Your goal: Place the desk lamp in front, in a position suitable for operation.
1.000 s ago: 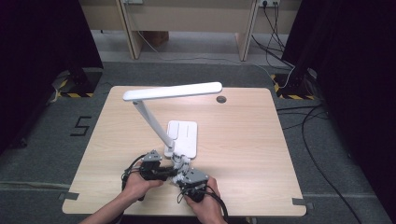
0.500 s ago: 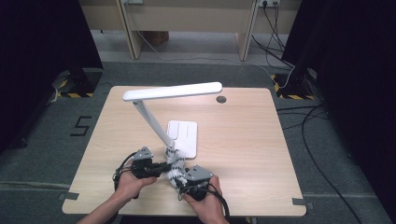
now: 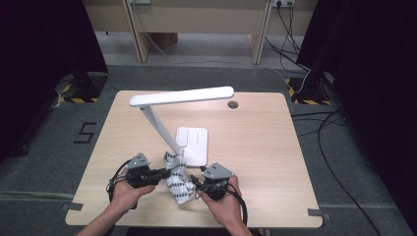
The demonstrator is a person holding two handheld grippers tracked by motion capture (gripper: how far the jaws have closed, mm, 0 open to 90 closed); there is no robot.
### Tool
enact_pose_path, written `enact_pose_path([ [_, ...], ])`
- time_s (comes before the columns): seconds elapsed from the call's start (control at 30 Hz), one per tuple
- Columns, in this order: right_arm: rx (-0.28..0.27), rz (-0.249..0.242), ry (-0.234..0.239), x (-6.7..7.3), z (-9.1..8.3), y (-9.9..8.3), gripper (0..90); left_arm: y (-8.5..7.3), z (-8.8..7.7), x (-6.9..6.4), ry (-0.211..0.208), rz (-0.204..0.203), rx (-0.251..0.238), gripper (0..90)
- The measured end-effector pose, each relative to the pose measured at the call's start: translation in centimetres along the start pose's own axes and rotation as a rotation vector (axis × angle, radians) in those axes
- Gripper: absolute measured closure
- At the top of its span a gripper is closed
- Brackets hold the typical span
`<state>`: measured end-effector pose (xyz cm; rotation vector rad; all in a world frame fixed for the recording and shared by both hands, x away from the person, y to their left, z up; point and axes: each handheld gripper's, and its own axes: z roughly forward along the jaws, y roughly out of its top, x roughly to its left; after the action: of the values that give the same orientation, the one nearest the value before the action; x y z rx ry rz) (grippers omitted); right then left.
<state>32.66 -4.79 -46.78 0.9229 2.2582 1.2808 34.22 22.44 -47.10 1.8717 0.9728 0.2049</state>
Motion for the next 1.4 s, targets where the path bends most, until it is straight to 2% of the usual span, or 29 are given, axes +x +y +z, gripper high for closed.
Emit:
enact_pose_path([
  [0.17, 0.016, 0.021, -0.034, -1.5, 0.7, 0.1, 59.3, 0.3, -1.5, 0.1, 0.014, 0.007, -0.027, 83.5],
  [0.33, 0.036, 0.037, -0.057, -2.7, 2.1, 0.1, 60.7, 0.7, -2.9, 0.2, 0.037, 0.012, -0.054, 83.6],
  [0.67, 0.09, 0.048, -0.067, -4.0, 5.2, 0.3, 61.5, 1.2, -5.2, 0.6, 0.069, 0.0, -0.103, 83.7],
  [1.03, 0.125, 0.059, -0.058, -4.3, 7.8, 0.3, 61.6, 2.4, -7.7, 1.2, 0.119, 0.002, -0.162, 83.7],
  [1.4, 0.126, 0.072, -0.075, -4.7, 8.8, 0.5, 59.7, 3.5, -9.3, 1.9, 0.148, -0.004, -0.209, 83.8],
])
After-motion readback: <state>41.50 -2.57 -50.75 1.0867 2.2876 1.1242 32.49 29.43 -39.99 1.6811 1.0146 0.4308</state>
